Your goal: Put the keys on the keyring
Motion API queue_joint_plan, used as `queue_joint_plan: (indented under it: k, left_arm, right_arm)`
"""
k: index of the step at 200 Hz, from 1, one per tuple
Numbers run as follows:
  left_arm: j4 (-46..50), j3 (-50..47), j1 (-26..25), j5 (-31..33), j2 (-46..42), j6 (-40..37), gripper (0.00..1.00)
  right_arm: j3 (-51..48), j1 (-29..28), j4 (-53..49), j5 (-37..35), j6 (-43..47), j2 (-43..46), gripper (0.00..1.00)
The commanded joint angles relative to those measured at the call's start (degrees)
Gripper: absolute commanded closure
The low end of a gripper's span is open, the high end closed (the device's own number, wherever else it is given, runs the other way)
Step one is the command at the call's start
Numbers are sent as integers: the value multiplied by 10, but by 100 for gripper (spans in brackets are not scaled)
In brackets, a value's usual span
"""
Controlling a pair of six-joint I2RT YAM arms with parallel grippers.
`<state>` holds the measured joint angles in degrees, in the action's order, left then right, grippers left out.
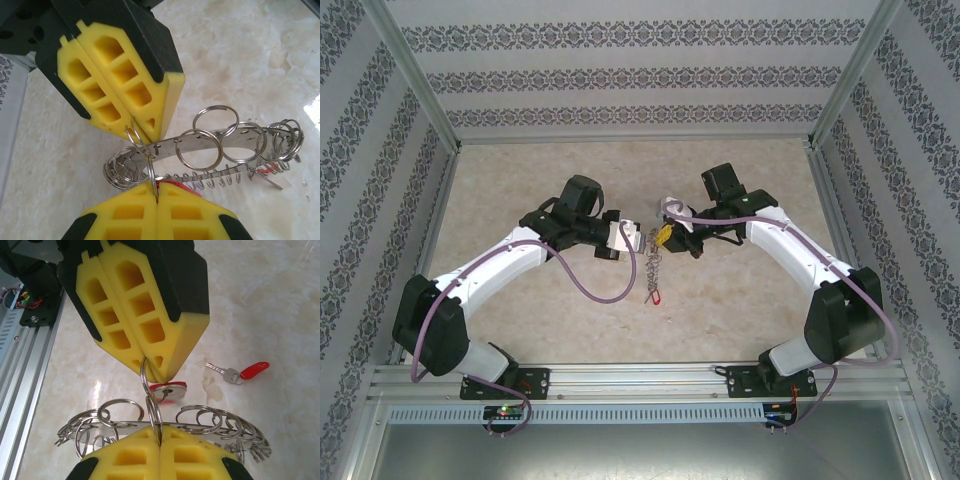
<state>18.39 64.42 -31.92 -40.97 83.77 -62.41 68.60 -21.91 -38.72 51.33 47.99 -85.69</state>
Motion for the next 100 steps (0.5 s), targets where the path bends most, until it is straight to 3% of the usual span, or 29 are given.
queue_joint_plan:
  k: [1, 43, 100]
  left_arm:
    - [-12, -7, -15, -3, -3, 42, 100]
    - [-107, -20, -15, -40, 15, 177, 100]
    - [-84, -4, -20, -37, 37, 186, 99]
  right_arm:
    - [-7, 9, 71, 40, -21, 22, 100]
    - [-59, 12, 190, 38, -82, 61, 100]
    - [-103, -4, 342, 22, -182, 84, 100]
